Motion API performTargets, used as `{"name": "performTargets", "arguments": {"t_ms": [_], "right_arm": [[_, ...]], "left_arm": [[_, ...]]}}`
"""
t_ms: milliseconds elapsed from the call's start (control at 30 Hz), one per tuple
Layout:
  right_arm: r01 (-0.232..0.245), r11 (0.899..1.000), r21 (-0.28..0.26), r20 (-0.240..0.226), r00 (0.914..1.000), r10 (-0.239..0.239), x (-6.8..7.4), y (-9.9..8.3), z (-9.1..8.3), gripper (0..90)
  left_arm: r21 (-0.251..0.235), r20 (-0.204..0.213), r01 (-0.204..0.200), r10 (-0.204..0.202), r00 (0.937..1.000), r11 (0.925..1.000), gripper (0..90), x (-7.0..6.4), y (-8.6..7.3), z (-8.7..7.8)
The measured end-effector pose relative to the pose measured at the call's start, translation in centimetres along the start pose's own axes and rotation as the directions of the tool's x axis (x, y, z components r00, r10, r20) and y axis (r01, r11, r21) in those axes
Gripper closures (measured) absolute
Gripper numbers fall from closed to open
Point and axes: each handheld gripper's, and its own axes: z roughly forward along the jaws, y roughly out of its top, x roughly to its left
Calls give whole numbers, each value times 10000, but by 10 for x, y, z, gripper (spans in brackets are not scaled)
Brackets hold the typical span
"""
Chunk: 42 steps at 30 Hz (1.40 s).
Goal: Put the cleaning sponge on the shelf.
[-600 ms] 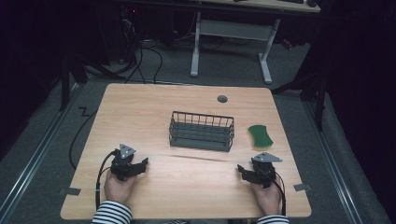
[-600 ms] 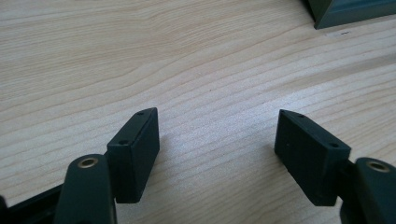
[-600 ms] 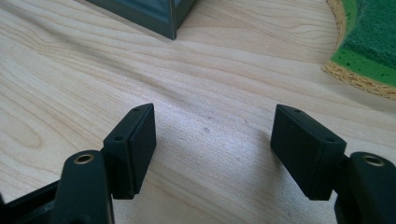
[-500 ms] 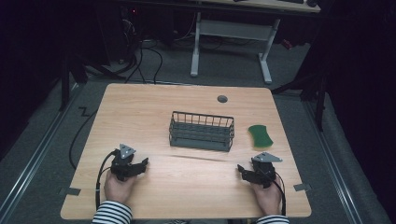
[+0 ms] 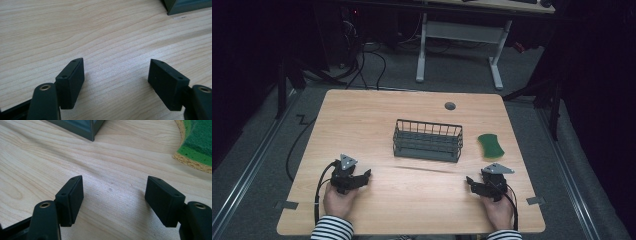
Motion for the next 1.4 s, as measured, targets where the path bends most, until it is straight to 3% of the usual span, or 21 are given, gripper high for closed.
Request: {"name": "performTargets", "arguments": {"t_ms": [700,867,1033,1167,1400], "right_arm": [[-68,10000,12,61,10000,68,1,0,0,310],[-266,9996,-59,239,9994,267,1,0,-1,408],[-602,9982,21,78,9982,602,-2,3,-1,436],[-620,9980,-148,-60,9981,619,-2,6,-3,448],[-887,9950,-462,-398,9954,869,-5,17,-14,485]], "left_arm": [[-2,-46,-5,5,10000,10000,307,0,0,0],[114,-29,-9,10,10000,9999,306,0,2,0],[316,-130,42,-38,9999,9995,312,0,6,0],[134,63,107,-108,9999,9999,318,-1,10,-3],[-81,662,-235,240,9975,9997,346,-16,28,-10]]}}
